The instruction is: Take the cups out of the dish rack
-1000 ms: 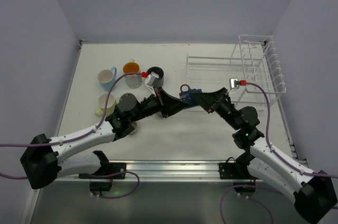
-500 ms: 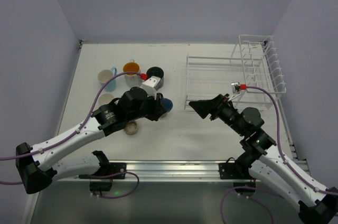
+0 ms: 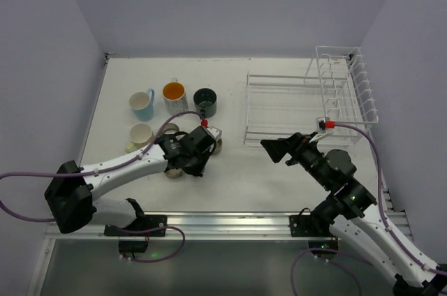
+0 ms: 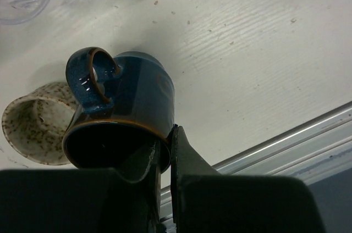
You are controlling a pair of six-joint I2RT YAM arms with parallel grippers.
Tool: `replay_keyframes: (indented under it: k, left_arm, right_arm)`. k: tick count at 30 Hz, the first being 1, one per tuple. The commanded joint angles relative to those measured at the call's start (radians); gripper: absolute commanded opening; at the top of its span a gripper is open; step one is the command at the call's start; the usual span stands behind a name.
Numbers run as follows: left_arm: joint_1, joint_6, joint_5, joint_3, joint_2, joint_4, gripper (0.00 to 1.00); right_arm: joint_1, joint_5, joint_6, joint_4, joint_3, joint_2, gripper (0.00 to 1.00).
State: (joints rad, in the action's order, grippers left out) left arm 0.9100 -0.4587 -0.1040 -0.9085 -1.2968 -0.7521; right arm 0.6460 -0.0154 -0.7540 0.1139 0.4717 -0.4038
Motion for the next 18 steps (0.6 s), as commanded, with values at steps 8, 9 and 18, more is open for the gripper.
replay_keyframes:
  k: [8,9,18]
  left_arm:
    - [0.000,0.075,-0.010,-0.036,-0.119,0.028,0.12]
    - [0.000,0.077,-0.016,-0.043,-0.122,0.023,0.20]
    - [0.000,0.069,-0.071,-0.110,-0.053,-0.016,0.63]
  right_arm:
    - [0.001,-0.055,0.045,0.053,0.054,0.036,0.99]
    - [0.003,-0.057,0.045,0.055,0.056,0.037,0.99]
    - [0.003,-0.067,0.058,0.087,0.102,0.049,0.99]
